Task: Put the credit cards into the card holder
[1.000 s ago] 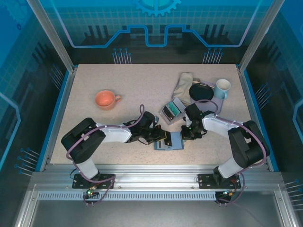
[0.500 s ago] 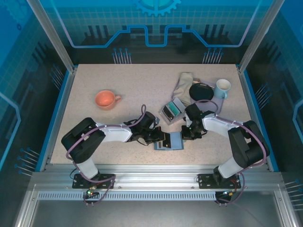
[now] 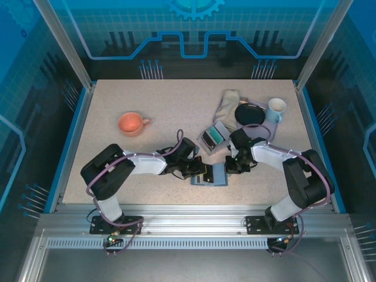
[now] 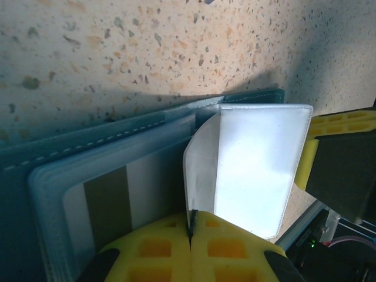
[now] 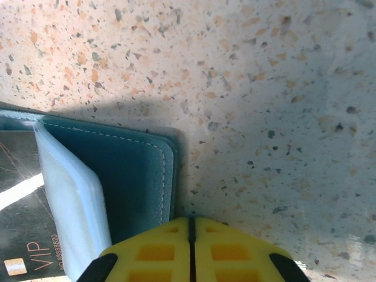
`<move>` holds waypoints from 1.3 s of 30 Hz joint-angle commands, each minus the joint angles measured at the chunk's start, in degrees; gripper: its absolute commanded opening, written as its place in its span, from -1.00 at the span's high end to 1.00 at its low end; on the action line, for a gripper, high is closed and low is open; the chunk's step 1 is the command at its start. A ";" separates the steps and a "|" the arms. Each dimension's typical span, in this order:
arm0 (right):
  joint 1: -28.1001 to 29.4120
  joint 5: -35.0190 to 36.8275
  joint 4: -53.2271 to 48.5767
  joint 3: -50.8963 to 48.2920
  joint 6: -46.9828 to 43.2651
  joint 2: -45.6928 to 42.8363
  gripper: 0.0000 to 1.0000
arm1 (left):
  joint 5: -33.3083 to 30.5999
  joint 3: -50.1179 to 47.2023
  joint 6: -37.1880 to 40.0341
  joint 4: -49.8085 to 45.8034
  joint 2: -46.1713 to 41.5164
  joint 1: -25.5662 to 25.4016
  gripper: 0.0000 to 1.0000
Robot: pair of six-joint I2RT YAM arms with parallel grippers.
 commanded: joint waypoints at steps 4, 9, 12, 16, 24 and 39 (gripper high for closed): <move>0.02 -0.59 0.82 -1.64 1.82 1.65 0.84 | -0.10 -1.41 -2.89 5.63 2.85 -1.26 1.00; -0.42 -0.03 0.21 -0.73 1.71 -0.04 0.74 | -0.10 -1.80 -2.34 5.39 2.75 -1.21 1.00; -0.42 -1.58 0.52 -0.26 0.85 0.45 0.80 | 1.75 -0.44 -0.81 4.94 3.88 -1.21 0.98; -0.47 -1.31 0.56 -0.15 0.14 1.50 0.85 | 3.94 2.32 3.28 1.36 4.62 -1.21 1.00; -1.04 -1.20 0.27 0.38 -1.15 2.60 0.87 | 5.92 5.07 9.83 -6.40 4.30 -0.86 1.00; -0.81 -3.55 1.60 -1.42 1.88 1.59 0.89 | 5.30 5.30 0.43 2.07 8.42 -1.50 0.82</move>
